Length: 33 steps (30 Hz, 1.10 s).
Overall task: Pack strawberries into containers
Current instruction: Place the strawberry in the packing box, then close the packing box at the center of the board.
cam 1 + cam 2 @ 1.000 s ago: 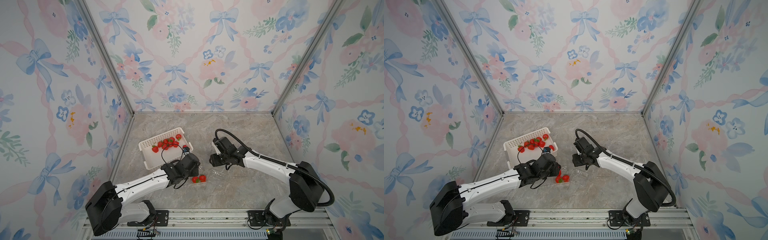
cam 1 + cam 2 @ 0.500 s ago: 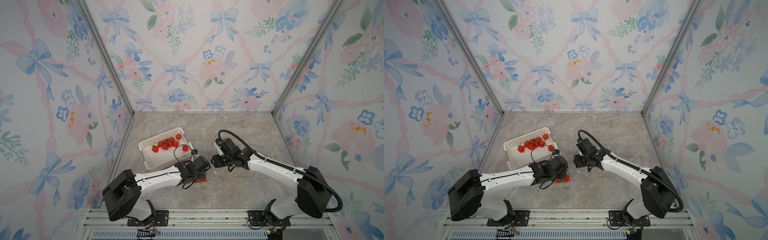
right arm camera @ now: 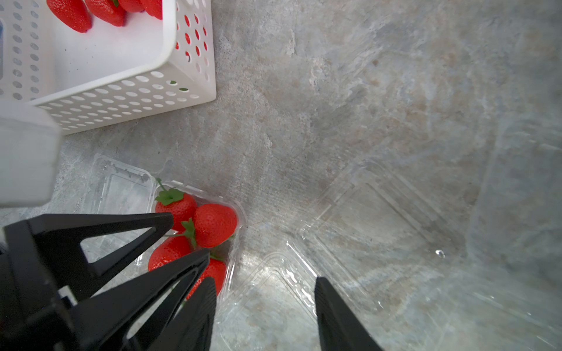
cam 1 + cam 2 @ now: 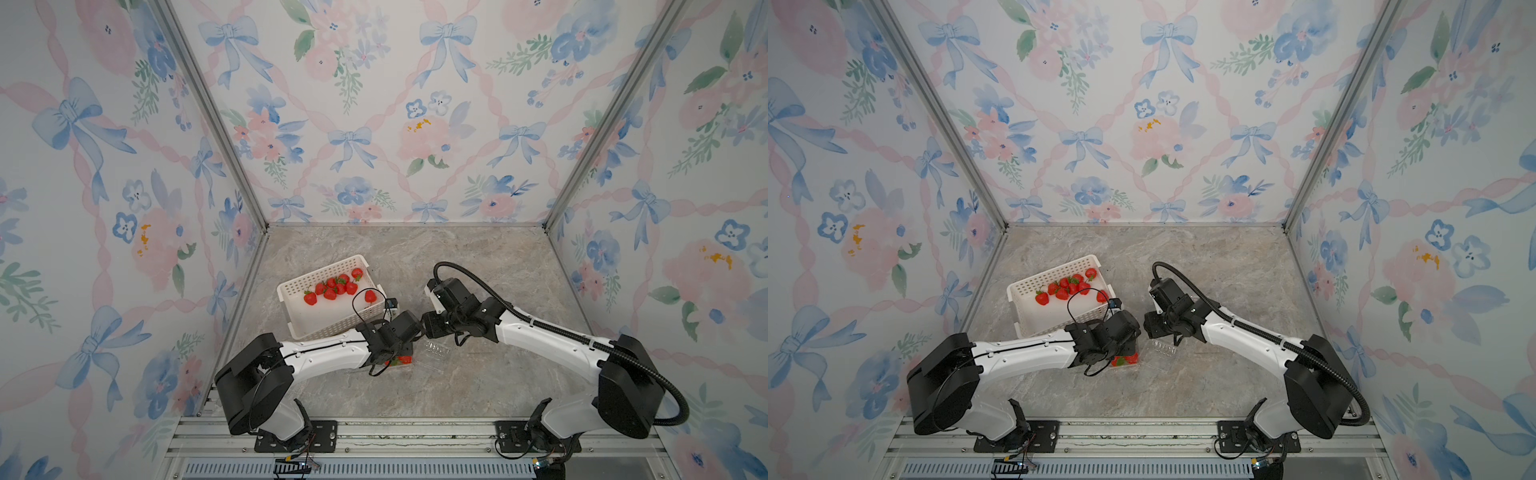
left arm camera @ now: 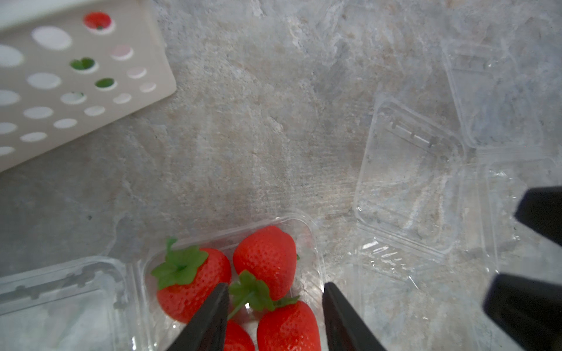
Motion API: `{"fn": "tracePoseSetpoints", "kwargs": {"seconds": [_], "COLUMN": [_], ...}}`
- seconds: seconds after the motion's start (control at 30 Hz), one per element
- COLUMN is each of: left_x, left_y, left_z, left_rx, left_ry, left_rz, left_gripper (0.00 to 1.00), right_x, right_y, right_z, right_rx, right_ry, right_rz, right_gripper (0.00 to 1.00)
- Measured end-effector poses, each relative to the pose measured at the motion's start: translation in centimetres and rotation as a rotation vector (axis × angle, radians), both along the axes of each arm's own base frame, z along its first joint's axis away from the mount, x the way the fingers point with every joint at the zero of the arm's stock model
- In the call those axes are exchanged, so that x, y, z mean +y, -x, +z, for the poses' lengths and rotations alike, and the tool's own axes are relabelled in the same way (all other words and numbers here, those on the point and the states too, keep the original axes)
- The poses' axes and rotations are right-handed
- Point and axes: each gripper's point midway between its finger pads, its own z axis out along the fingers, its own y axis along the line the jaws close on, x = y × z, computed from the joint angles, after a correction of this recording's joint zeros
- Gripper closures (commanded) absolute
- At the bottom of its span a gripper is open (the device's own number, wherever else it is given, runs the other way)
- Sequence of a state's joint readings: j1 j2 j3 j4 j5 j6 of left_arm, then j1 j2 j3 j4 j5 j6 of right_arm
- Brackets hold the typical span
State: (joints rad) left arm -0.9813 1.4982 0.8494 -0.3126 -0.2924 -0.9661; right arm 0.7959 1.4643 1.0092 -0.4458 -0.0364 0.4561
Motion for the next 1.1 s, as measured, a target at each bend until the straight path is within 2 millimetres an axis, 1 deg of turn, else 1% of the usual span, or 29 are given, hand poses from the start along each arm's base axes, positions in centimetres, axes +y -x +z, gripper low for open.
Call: {"fn": "tracePoseSetpoints", "kwargs": {"seconds": [0.1,0.17,0.3,0.37,0.43,0.47,0.53,0.6,0.7,0.8,0.87,1.1], "left_x": [0.1,0.1,0.4,1.6,4.1,5.5,9.0,11.7,14.5,16.2,16.8,18.0], "left_y": [-0.1,-0.2,-0.4,-0.4,-0.5,-0.4,0.1,0.9,1.7,1.8,2.0,2.6], "left_z": [0.1,0.6,3.3,4.7,5.0,4.7,3.2,2.0,1.0,0.7,0.2,-1.9], "left_rx": [-0.006,-0.017,-0.071,-0.099,-0.117,-0.117,-0.103,-0.084,-0.067,-0.065,-0.055,0.01], "left_ry": [0.0,0.01,0.074,0.125,0.16,0.166,0.155,0.136,0.125,0.129,0.123,0.083], "left_rz": [0.004,0.01,0.025,0.051,0.106,0.136,0.207,0.263,0.329,0.381,0.401,0.436], "left_gripper": [0.42,0.4,0.38,0.38,0.38,0.38,0.38,0.38,0.37,0.36,0.36,0.34], "right_x": [0.0,0.1,0.7,1.4,2.5,3.0,4.1,4.8,5.7,6.5,6.6,6.8], "right_y": [0.0,0.1,1.0,1.6,2.2,2.4,3.2,3.9,4.8,5.4,5.4,5.5], "right_z": [0.0,0.0,0.0,0.4,0.8,0.9,0.8,0.5,-0.3,-1.0,-1.3,-1.3], "right_rx": [0.001,0.002,0.012,0.012,0.012,0.015,0.026,0.045,0.076,0.103,0.114,0.129], "right_ry": [0.0,0.0,0.002,-0.007,-0.017,-0.022,-0.03,-0.034,-0.031,-0.027,-0.025,-0.033], "right_rz": [0.0,0.004,0.031,0.057,0.088,0.103,0.133,0.155,0.179,0.192,0.191,0.172], "right_gripper": [0.46,0.46,0.45,0.45,0.46,0.46,0.45,0.45,0.46,0.46,0.46,0.45]}}
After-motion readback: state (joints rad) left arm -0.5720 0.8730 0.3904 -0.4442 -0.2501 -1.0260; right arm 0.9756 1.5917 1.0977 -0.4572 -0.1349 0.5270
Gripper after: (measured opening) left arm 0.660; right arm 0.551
